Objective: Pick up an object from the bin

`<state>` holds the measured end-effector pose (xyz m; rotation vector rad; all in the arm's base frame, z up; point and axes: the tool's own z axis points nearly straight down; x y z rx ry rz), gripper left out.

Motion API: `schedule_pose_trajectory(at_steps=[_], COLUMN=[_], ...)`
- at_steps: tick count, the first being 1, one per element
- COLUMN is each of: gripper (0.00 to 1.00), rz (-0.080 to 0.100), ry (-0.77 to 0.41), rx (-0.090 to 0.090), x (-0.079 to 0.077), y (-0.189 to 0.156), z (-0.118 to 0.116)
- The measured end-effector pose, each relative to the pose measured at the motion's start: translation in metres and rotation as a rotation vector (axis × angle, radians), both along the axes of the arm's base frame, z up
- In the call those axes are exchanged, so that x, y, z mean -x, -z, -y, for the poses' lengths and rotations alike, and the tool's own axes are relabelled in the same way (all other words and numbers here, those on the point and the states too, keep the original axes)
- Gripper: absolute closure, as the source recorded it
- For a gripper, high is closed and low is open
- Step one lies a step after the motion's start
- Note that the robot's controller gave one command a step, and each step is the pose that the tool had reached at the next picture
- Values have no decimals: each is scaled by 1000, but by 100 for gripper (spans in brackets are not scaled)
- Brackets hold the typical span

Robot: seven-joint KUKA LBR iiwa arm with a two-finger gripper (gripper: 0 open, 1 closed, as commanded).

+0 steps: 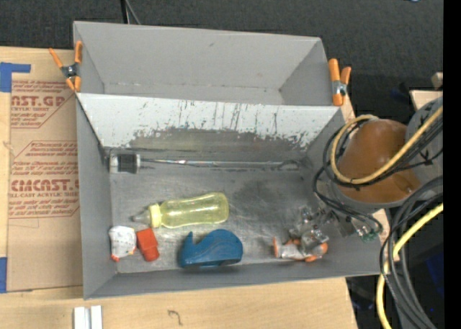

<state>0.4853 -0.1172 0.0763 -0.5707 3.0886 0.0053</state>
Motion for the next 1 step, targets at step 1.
schedule_pose_trajectory(at_steps=[1], gripper=[100], rz=[0], ry=[-1], rx=[0], x=[0], y=[0], z=[0])
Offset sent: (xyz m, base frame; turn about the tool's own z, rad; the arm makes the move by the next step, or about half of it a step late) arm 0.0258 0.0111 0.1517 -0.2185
